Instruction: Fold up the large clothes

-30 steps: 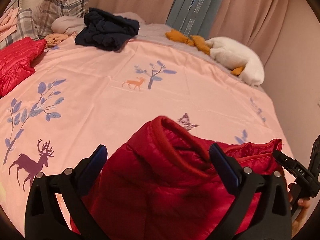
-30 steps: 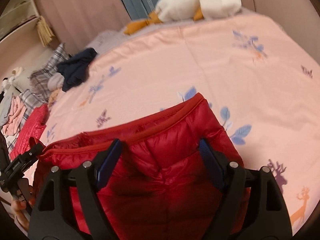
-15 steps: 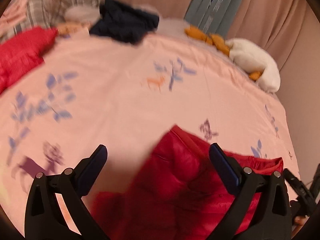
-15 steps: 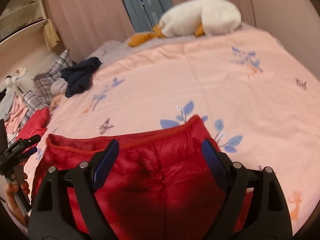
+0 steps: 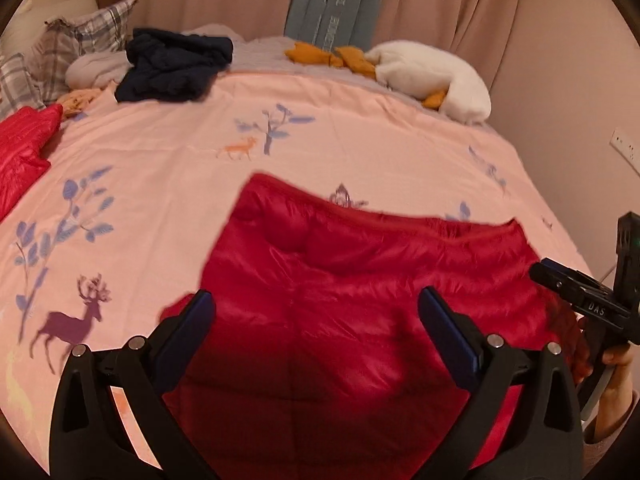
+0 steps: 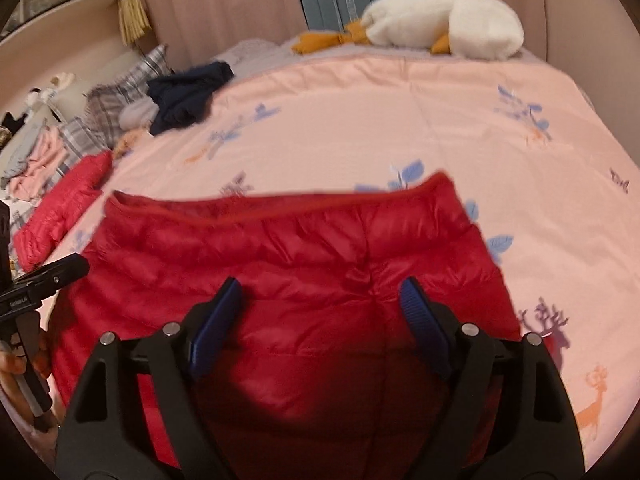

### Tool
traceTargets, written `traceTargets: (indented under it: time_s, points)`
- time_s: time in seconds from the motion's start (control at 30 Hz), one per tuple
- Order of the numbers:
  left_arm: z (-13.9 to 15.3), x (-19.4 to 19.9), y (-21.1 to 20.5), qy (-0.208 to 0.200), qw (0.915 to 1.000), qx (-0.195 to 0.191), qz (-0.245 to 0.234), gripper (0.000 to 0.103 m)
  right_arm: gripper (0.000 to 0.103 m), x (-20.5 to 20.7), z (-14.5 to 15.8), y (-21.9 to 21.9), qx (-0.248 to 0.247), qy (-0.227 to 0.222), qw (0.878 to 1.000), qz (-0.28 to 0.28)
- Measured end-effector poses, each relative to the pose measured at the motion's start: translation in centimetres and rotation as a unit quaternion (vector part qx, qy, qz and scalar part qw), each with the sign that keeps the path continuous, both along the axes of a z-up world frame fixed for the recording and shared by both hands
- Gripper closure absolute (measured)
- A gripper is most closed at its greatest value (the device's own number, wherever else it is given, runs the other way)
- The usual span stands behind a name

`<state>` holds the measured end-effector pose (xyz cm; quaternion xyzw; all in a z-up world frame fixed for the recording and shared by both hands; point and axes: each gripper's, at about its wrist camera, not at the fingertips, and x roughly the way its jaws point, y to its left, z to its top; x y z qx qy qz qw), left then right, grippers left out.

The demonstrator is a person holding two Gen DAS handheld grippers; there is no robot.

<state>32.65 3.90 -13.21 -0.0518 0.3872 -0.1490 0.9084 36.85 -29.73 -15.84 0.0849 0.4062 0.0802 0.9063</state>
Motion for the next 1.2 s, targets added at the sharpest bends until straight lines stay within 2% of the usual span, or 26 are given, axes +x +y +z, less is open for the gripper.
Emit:
traceTargets:
  time_s: [0.13,0.33,0.47,0.53,0.67,0.8,0.9,1.03,1.2]
  points:
    - [-3.2,1.6,0.8,0.044,0.9990,-0.002,0.010,0.001,0.019,1.1,-1.2,0.7,-0.011,0.017,1.000,0.005]
    - [-3.7,1.9,1.1,0.042,0.9989,-0.002,0.019,0.001,0.020,1.2,-1.0,0.6,-0.007,0.018,1.000,0.001]
    - [-2.7,1.2,0.9,0.041,0.9987,0.005,0.029,0.001,0.020,-2.4,1.5,0.9,-0.008,-0.034,0.999,0.007]
    - [-1.7,-0.2,0.8,0.027,0.9992,0.011,0.026,0.001,0.020,-5.0,2.8,1.1,-0.006,-0.060,0.998,0.018]
    - [0.4,-3.8,0.1,-0.009,0.9997,0.019,0.007,0.001,0.020,-9.0,3.7,2.2,-0.006,-0.082,0.996,0.039]
    - [1.0,-6.9,-1.4,-0.027,0.9994,0.015,-0.014,0.001,0.020,-11.7,3.3,4.0,-0.033,-0.090,0.994,0.050]
    - [-0.3,-8.4,-3.5,-0.031,0.9981,0.045,-0.029,0.001,0.020,-12.0,1.9,5.1,-0.050,-0.075,0.994,0.057]
    - [-2.5,-8.4,-4.4,-0.020,0.9974,0.064,-0.025,0.001,0.019,-11.2,0.1,5.1,-0.043,-0.054,0.996,0.048]
    - [-3.2,-8.1,-4.7,-0.013,0.9965,0.080,-0.021,0.001,0.018,-11.1,-0.6,5.2,-0.041,-0.047,0.997,0.045]
